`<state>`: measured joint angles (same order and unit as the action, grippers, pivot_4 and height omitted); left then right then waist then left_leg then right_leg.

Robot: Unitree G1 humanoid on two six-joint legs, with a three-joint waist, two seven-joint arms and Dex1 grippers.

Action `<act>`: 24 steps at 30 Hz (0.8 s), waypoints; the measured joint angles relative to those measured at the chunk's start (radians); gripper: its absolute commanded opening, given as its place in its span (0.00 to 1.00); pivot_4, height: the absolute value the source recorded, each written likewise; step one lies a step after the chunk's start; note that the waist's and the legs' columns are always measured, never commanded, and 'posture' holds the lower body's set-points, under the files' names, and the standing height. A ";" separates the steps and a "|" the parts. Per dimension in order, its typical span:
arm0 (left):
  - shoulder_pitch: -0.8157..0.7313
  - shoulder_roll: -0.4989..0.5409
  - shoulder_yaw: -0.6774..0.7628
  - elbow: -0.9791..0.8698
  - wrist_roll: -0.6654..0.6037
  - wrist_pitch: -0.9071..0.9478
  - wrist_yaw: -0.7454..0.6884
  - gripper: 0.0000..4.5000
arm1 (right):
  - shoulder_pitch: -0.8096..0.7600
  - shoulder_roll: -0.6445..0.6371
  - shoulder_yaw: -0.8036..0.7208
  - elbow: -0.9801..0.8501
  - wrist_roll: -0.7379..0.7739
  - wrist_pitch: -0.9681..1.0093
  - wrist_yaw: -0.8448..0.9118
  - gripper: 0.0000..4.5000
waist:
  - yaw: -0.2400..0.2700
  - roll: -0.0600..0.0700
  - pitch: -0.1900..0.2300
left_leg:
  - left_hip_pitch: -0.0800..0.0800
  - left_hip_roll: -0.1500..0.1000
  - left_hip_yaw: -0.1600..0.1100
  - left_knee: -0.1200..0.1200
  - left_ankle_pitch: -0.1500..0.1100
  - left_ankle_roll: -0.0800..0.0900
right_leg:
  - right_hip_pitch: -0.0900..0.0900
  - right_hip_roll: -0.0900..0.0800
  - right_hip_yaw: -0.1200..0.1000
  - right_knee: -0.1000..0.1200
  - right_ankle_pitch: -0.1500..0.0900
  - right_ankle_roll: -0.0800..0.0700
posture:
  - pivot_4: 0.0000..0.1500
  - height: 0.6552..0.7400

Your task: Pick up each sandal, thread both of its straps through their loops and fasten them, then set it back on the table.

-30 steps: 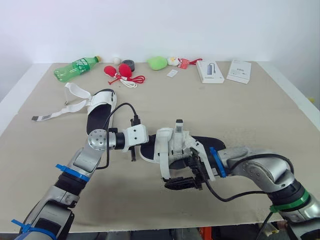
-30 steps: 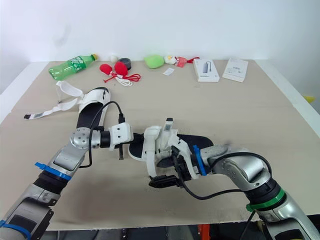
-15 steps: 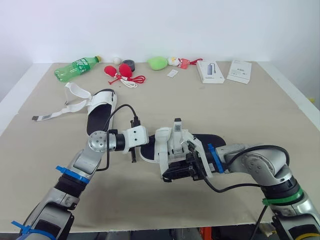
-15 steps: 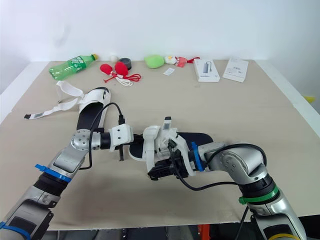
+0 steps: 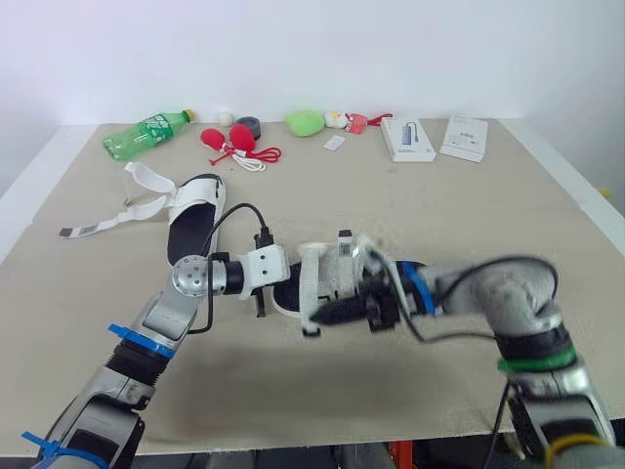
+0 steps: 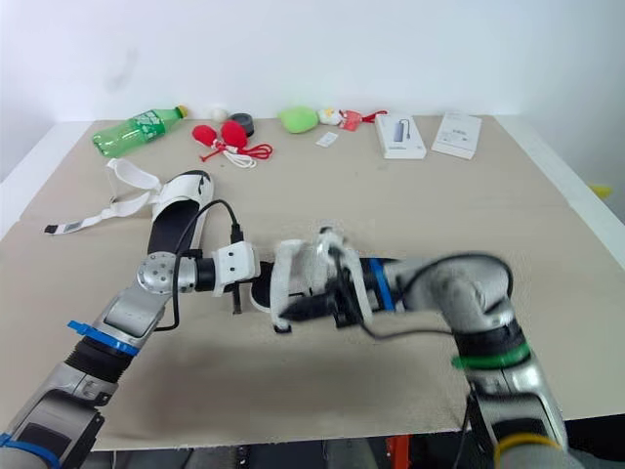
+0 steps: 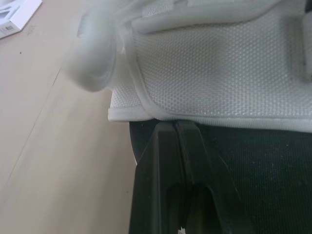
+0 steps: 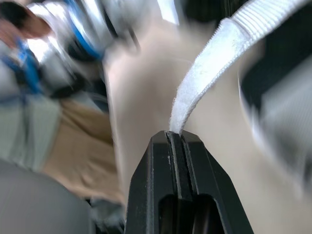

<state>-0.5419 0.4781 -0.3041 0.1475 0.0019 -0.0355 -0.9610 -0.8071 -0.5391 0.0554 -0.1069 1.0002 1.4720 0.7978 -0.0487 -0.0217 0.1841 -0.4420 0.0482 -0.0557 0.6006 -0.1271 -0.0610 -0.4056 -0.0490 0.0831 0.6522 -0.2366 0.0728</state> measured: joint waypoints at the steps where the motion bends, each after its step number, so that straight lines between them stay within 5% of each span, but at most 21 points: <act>1: -0.001 -0.004 -0.002 -0.001 0.000 -0.001 0.000 0.00 | -0.055 0.003 -0.027 0.035 0.001 0.011 -0.002 0.01 | 0.000 0.000 0.000 | 0.000 0.000 0.000 0.000 0.000 0.000 | 0.000 0.000 0.000 0.000 0.000 0.000 | 1.00 1.00; 11: -0.002 -0.022 -0.004 0.000 0.003 -0.007 0.002 0.00 | -0.142 -0.013 0.088 0.261 -0.122 0.024 0.033 0.01 | 0.005 -0.003 -0.002 | -0.004 0.000 -0.001 -0.002 -0.001 0.001 | -0.002 0.001 -0.001 0.000 -0.002 0.005 | 1.00 1.00; 24: -0.001 -0.023 -0.003 -0.002 0.017 -0.009 0.009 0.00 | -0.142 -0.010 0.099 0.285 -0.155 0.102 0.044 0.01 | 0.003 -0.002 -0.002 | -0.004 0.000 -0.002 -0.002 -0.001 0.001 | -0.002 0.001 -0.001 0.000 -0.004 0.001 | 1.00 1.00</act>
<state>-0.5431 0.4552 -0.3076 0.1459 0.0189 -0.0442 -0.9520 -0.9495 -0.5489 0.1547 0.1783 0.8452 1.5744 0.8423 -0.0456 -0.0242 0.1825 -0.4460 0.0482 -0.0574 0.5986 -0.1283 -0.0599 -0.4077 -0.0481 0.0823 0.6518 -0.2404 0.0738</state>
